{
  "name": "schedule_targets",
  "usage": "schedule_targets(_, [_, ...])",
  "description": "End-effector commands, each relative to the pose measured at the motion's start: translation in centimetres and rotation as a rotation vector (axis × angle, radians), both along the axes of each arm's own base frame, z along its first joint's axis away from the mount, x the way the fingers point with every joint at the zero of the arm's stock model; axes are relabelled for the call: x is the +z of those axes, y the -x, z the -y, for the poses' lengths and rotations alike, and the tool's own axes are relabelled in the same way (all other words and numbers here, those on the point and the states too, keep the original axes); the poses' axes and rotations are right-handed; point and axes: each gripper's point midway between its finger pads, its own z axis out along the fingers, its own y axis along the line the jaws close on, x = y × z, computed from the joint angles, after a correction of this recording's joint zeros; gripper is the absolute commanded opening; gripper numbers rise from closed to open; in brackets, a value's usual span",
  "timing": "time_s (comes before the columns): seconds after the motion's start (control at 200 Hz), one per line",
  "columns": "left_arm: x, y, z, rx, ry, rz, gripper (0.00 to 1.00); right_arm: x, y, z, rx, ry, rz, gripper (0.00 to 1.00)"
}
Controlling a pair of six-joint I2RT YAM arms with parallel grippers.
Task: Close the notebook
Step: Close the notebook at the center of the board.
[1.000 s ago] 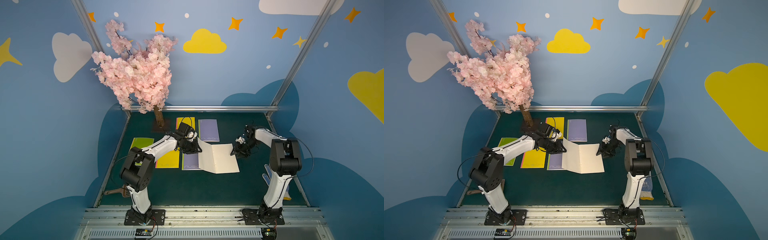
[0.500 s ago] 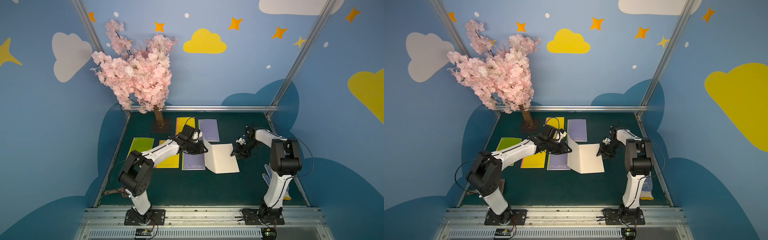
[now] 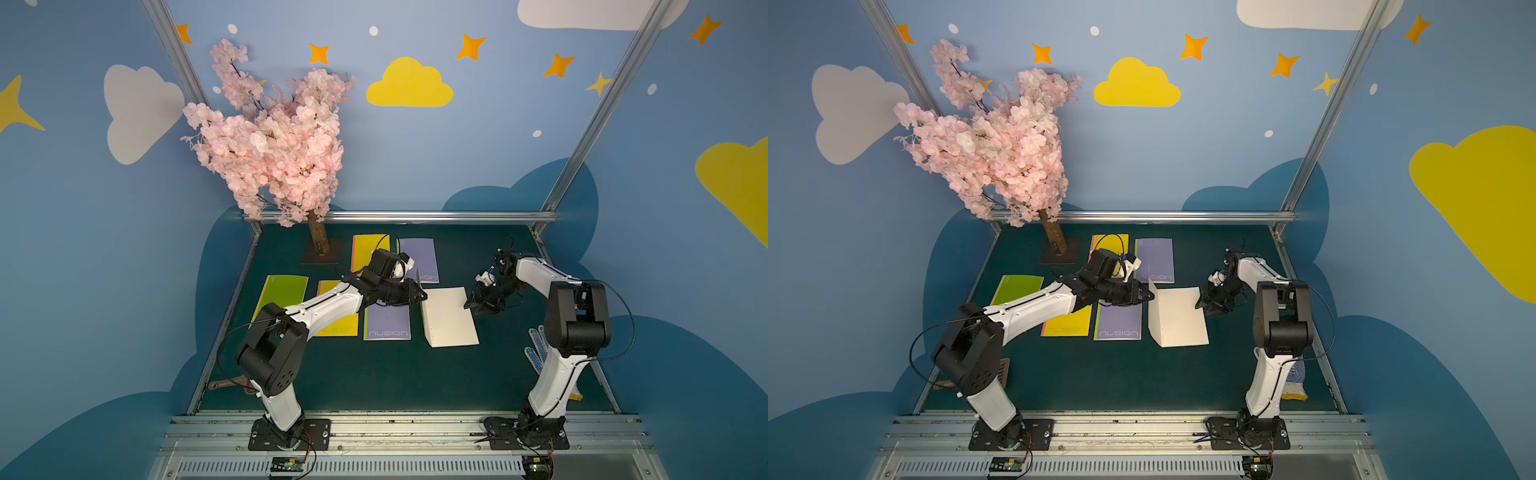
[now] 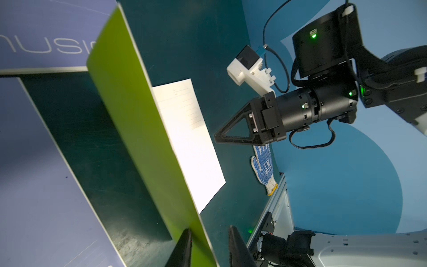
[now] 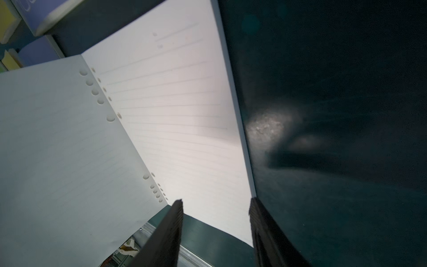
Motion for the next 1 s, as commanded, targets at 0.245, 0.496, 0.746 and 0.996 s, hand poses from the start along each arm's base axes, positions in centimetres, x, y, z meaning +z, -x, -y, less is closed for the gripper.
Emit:
schedule_targets(0.245, [0.1,0.6,3.8,-0.066,0.097,0.013,0.31,3.0,0.0,0.8,-0.026,-0.019,0.048,0.5])
schedule_targets(0.496, [-0.5,0.6,6.2,-0.103,0.139,0.019,0.31,4.0,-0.2,1.4,-0.044,-0.012,0.072,0.5])
schedule_targets(0.746, [-0.1,0.2,7.7,-0.13,0.208,0.039,0.32,5.1,-0.6,2.2,-0.068,-0.008,0.1,0.51])
schedule_targets(0.996, [0.0,0.2,8.0,-0.136,0.229,0.042,0.34,5.7,-0.7,2.6,-0.079,-0.001,0.11,0.52])
